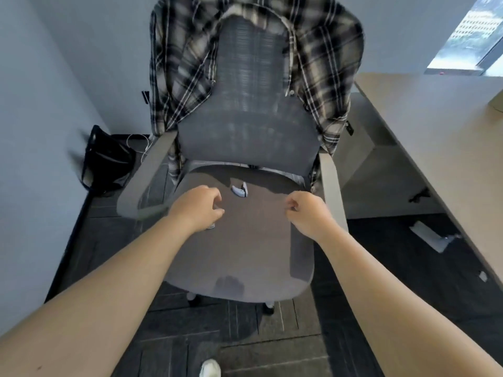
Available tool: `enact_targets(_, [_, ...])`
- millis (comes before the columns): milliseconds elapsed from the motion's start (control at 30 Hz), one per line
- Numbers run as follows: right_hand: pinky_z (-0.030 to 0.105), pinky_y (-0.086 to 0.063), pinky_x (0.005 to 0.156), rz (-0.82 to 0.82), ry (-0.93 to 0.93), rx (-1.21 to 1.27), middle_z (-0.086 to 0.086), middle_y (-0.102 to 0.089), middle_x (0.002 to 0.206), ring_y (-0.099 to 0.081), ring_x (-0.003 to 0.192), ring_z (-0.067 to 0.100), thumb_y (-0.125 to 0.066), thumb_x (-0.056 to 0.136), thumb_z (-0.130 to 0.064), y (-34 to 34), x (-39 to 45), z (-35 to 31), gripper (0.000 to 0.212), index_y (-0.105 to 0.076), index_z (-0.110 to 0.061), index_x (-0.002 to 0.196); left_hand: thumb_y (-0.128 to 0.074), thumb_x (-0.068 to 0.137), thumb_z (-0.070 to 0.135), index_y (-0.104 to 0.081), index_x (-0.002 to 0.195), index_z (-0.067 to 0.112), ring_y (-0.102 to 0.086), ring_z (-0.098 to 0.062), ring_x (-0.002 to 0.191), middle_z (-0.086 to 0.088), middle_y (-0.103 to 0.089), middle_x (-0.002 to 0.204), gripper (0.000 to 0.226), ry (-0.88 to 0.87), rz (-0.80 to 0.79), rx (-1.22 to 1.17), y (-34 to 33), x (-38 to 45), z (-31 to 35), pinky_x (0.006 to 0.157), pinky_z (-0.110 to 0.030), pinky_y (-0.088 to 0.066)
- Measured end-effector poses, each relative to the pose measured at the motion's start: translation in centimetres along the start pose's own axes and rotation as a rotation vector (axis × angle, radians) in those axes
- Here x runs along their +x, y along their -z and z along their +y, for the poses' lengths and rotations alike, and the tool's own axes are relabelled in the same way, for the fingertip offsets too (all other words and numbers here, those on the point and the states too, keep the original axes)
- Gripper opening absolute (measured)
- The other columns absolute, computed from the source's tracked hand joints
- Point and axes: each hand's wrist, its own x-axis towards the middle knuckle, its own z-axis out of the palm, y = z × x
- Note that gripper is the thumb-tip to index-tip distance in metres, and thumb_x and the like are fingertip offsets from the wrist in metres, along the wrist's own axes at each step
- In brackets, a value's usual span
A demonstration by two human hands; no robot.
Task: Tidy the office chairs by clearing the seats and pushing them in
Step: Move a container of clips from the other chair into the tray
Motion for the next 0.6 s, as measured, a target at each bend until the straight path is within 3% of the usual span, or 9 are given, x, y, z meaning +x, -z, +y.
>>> enact_targets(67, [0.025,-0.037,0.077,-0.050,0.001,-0.020,0.007,-0.051,0.099,-0.054,0.093,0.027,-0.047,0.089,-0.007,-2.1,2.9,-0.6,0.024,-0.054,-0.021,0.071,-0.055,0.090,0.025,-0.049,0.128,0.011,-0.049,-0.027,0.121,-0.009,-0.049,0.133,0.041,0.046,-0.031,-0.026,-1.0,2.1,-2.2,0.096,-0.036,-0.042])
enact_targets(133, [0.025,-0.036,0.075,-0.087,0.008,-0.033,0.005,-0.048,0.097,-0.054,0.091,0.025,-0.047,0.089,-0.007,-4.1,6.1,-1.0,0.015,-0.059,-0.015,0.088,-0.059,0.088,0.027,-0.043,0.134,0.012,-0.045,-0.029,0.126,-0.011,-0.043,0.139,0.051,0.086,-0.064,-0.049,-2.6,4.5,-4.1,0.102,-0.039,-0.040])
enact_targets(233, [0.027,-0.040,0.078,-0.144,0.019,-0.059,0.011,-0.055,0.108,-0.056,0.098,0.027,-0.048,0.091,-0.010,-7.2,11.0,-0.6,0.021,-0.060,-0.015,0.108,-0.065,0.083,0.028,-0.035,0.139,0.014,-0.040,-0.032,0.130,-0.013,-0.036,0.145,0.065,0.149,-0.115,-0.074,-5.8,8.7,-6.6,0.107,-0.043,-0.038])
enact_targets(333, [0.035,-0.046,0.093,-0.186,0.001,-0.073,0.014,-0.053,0.133,-0.053,0.118,0.030,-0.048,0.092,-0.012,-10.1,15.6,0.3,0.033,-0.055,-0.010,0.125,-0.068,0.080,0.030,-0.025,0.144,0.018,-0.036,-0.035,0.132,-0.012,-0.029,0.148,0.078,0.210,-0.173,-0.065,-9.5,12.6,-8.1,0.109,-0.046,-0.036])
enact_targets(500, [0.033,-0.042,0.099,-0.253,-0.002,-0.095,0.015,-0.050,0.135,-0.048,0.123,0.030,-0.049,0.092,-0.010,-14.4,22.7,2.0,0.035,-0.052,-0.006,0.127,-0.076,0.070,0.039,-0.005,0.148,0.029,-0.020,-0.036,0.140,-0.013,-0.012,0.154,0.105,0.295,-0.254,-0.052,-14.5,18.1,-10.1,0.113,-0.051,-0.025])
enact_targets(600, [0.034,-0.043,0.097,-0.251,-0.012,-0.084,0.016,-0.047,0.134,-0.048,0.121,0.032,-0.049,0.092,-0.010,-16.2,26.2,2.5,0.036,-0.051,-0.006,0.128,-0.076,0.070,0.040,-0.002,0.148,0.029,-0.022,-0.037,0.139,-0.014,-0.014,0.152,0.108,0.302,-0.310,-0.009,-16.4,20.5,-11.2,0.113,-0.053,-0.028])
